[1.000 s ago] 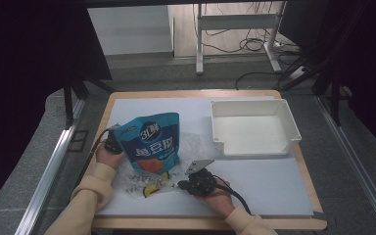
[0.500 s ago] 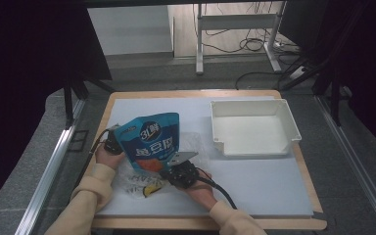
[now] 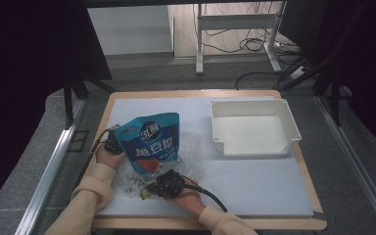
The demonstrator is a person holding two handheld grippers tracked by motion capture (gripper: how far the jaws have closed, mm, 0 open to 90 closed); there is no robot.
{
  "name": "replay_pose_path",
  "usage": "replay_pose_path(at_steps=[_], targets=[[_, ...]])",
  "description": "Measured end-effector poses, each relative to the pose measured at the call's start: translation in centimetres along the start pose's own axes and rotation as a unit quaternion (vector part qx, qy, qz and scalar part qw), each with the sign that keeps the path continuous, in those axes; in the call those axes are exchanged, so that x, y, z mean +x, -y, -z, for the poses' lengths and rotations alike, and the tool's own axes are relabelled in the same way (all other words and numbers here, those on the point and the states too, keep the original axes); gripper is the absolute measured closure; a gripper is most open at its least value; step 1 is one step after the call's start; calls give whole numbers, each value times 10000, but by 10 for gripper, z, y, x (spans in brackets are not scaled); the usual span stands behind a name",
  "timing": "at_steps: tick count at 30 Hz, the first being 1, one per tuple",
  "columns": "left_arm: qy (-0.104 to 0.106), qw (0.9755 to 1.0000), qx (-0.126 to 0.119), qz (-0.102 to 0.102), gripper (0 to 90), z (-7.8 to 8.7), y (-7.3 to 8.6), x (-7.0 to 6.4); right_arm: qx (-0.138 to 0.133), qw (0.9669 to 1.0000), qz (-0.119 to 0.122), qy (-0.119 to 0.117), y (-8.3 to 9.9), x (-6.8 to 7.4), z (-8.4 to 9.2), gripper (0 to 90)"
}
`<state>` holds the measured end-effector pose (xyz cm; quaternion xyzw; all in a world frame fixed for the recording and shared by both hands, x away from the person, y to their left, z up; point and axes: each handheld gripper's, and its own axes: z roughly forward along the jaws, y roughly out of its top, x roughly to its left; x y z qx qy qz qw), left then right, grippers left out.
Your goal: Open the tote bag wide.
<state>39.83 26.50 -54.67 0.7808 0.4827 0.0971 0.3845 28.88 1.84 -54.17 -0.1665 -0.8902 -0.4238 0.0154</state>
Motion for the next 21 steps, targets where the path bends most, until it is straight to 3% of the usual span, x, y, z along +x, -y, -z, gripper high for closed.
replay_pose_path(at_steps=[15,21], targets=[[-21,10000,-42,37,897,-2,0,1,232,9991,249,-247,8,13,-1,890],[-13,10000,-70,66,895,-1,0,1,201,9994,145,-248,8,11,0,889]])
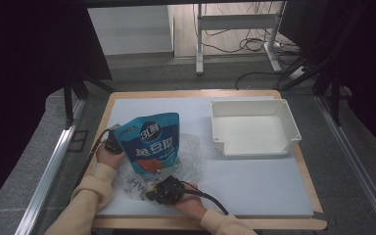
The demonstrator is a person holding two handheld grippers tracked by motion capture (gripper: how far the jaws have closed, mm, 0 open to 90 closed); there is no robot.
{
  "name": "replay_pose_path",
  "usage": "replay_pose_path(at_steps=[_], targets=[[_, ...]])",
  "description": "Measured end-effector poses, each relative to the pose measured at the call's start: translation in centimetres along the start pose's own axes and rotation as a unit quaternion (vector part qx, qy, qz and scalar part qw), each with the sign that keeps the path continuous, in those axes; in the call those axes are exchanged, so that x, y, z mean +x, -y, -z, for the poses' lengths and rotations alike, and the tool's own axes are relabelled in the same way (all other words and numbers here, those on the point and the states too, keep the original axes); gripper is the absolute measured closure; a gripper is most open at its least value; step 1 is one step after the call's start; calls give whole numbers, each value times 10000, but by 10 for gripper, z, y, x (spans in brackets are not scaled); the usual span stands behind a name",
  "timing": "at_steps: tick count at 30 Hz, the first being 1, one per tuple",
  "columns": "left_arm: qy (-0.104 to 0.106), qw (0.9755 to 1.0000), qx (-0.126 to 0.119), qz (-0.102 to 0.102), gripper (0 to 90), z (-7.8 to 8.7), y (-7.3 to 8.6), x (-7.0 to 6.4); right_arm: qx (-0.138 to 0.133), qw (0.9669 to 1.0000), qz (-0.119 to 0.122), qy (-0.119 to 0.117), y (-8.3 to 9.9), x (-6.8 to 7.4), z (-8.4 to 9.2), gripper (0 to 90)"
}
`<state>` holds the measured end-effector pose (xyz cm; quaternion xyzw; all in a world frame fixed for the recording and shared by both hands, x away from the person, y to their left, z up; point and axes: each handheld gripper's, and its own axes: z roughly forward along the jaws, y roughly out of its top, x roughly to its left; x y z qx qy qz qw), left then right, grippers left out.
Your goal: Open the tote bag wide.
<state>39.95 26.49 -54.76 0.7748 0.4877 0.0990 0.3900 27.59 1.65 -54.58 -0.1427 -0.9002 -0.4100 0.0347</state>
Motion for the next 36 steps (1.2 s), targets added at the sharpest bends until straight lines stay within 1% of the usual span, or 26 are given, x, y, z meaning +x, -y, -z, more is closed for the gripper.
replay_pose_path(at_steps=[1,3,5,7,10,12,16,18,21,23,26,28,30,32,33,36], targets=[[14,10000,-34,1,895,1,0,0,-28,10000,-2,12,0,0,1,889],[60,9998,-154,65,892,6,-1,0,-117,9999,-11,72,0,-2,3,889],[115,9994,-299,95,889,13,-3,0,-252,9996,36,130,-2,-5,9,889],[185,9987,-455,133,887,23,-5,-1,-362,9991,3,211,-3,-8,15,889],[331,9966,-732,192,887,40,-8,-2,-504,9981,-74,340,-4,-12,26,889],[425,9953,-847,209,887,48,-9,-3,-607,9972,-125,412,-5,-14,34,889],[526,9926,-1067,259,885,66,-9,-3,-744,9957,-174,524,-7,-20,47,889],[591,9913,-1135,293,883,75,-9,0,-791,9950,-202,570,-7,-22,53,889],[611,9899,-1241,322,883,85,-9,2,-826,9943,-235,630,-7,-24,58,889],[602,9893,-1293,311,884,92,-8,2,-841,9940,-247,661,-6,-25,61,889],[529,9895,-1324,244,884,100,-6,1,-859,9935,-260,696,-6,-27,65,889],[547,9889,-1356,254,883,105,-2,-2,-876,9931,-290,721,-5,-28,68,889],[521,9894,-1333,245,883,109,4,-4,-887,9928,-302,745,-3,-29,71,889],[517,9893,-1337,259,882,113,10,-7,-897,9925,-326,767,-2,-30,74,889],[480,9896,-1334,234,882,115,13,-8,-901,9922,-343,787,-1,-31,76,889],[470,9894,-1353,243,881,121,23,-13,-910,9915,-400,835,3,-34,82,889]])
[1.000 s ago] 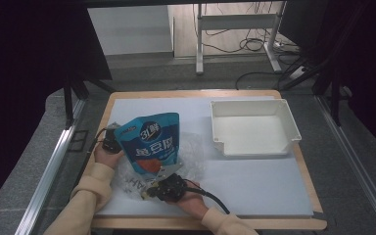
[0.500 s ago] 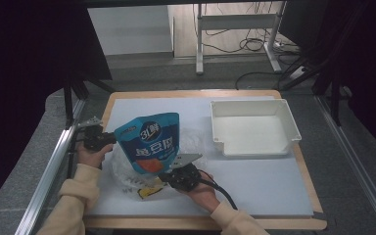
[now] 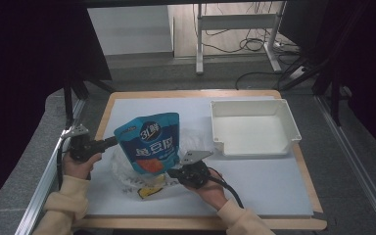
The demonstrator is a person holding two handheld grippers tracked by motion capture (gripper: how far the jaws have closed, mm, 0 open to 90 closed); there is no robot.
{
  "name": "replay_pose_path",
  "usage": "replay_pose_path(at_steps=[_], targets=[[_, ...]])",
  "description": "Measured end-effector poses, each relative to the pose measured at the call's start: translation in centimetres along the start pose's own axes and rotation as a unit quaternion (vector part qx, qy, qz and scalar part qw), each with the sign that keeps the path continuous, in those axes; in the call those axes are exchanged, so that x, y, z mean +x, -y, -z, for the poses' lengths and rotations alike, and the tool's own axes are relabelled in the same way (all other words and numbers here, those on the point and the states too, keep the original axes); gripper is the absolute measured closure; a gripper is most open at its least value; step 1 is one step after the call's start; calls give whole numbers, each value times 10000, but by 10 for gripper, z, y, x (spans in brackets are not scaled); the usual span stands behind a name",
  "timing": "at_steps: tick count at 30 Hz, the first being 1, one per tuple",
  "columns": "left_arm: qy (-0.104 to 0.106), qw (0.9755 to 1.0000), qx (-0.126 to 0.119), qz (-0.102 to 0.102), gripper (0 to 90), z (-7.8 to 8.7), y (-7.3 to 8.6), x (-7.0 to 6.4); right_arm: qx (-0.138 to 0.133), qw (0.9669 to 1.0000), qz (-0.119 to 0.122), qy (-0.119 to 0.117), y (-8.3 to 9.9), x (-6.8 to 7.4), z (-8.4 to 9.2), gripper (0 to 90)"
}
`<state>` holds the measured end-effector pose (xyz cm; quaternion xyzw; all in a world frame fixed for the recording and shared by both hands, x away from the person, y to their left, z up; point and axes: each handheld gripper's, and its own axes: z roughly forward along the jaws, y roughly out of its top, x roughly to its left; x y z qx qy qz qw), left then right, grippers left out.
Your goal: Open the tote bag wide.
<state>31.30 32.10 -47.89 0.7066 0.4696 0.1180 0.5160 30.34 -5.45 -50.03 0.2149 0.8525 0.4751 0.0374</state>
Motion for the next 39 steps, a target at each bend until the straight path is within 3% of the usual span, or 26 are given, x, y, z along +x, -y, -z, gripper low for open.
replay_pose_path(at_steps=[3,11,16,23,28,31,39], targets=[[13,10000,-1,-2,881,6,8,-5,-13,10000,-55,74,2,-5,6,888],[-118,9994,52,-316,873,19,25,-26,-124,9995,-127,279,6,-16,23,888],[-107,9993,92,-338,864,26,39,-35,-172,9989,-165,395,8,-23,34,886],[-344,9986,140,-390,801,33,57,-42,-168,9983,-234,497,12,-33,44,869],[-437,9976,187,-508,722,33,62,-47,-127,9980,-284,555,16,-40,48,848],[-479,9974,170,-508,625,31,64,-48,-97,9979,-274,582,16,-41,49,799],[-836,9946,194,-576,356,29,65,-50,-265,9979,-230,543,11,-42,53,531]])
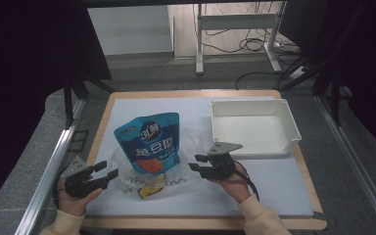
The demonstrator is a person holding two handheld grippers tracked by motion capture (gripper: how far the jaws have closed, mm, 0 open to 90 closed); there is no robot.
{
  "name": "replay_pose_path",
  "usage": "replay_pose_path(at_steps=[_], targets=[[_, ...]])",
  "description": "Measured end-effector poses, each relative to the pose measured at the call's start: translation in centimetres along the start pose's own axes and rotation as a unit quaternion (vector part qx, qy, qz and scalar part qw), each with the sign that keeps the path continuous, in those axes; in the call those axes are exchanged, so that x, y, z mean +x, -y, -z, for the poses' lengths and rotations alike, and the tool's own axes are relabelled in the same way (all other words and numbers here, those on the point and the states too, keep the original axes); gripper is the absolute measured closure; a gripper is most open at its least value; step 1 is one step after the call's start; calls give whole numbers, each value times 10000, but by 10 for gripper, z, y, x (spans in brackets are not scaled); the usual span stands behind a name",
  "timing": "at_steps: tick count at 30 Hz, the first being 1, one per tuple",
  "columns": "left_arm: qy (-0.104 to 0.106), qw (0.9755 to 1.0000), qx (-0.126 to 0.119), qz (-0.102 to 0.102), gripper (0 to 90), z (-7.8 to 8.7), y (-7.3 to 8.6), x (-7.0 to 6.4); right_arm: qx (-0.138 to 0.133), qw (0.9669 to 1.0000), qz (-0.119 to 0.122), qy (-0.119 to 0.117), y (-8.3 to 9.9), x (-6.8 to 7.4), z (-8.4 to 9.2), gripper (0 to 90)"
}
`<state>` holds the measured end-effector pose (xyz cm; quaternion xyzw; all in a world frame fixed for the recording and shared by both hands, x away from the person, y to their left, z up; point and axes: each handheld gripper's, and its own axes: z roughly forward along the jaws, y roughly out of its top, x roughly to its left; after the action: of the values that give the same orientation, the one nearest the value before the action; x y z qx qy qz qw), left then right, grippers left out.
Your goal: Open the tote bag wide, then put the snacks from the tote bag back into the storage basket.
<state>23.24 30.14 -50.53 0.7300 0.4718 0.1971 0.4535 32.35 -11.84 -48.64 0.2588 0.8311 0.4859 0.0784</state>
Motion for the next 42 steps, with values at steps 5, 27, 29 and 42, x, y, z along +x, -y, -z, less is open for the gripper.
replay_pose_path(at_steps=[5,27,29,42], targets=[[-8,10000,66,-61,295,-2,3,-2,-160,9998,65,30,-8,3,4,417],[-69,9999,132,7,299,-6,11,-4,-470,9988,58,74,-29,-2,15,342],[-68,9999,125,21,300,-6,12,-3,-501,9987,49,71,-31,-1,16,342],[-31,9999,134,12,299,-7,12,-4,-541,9985,46,16,-38,-5,12,348]])
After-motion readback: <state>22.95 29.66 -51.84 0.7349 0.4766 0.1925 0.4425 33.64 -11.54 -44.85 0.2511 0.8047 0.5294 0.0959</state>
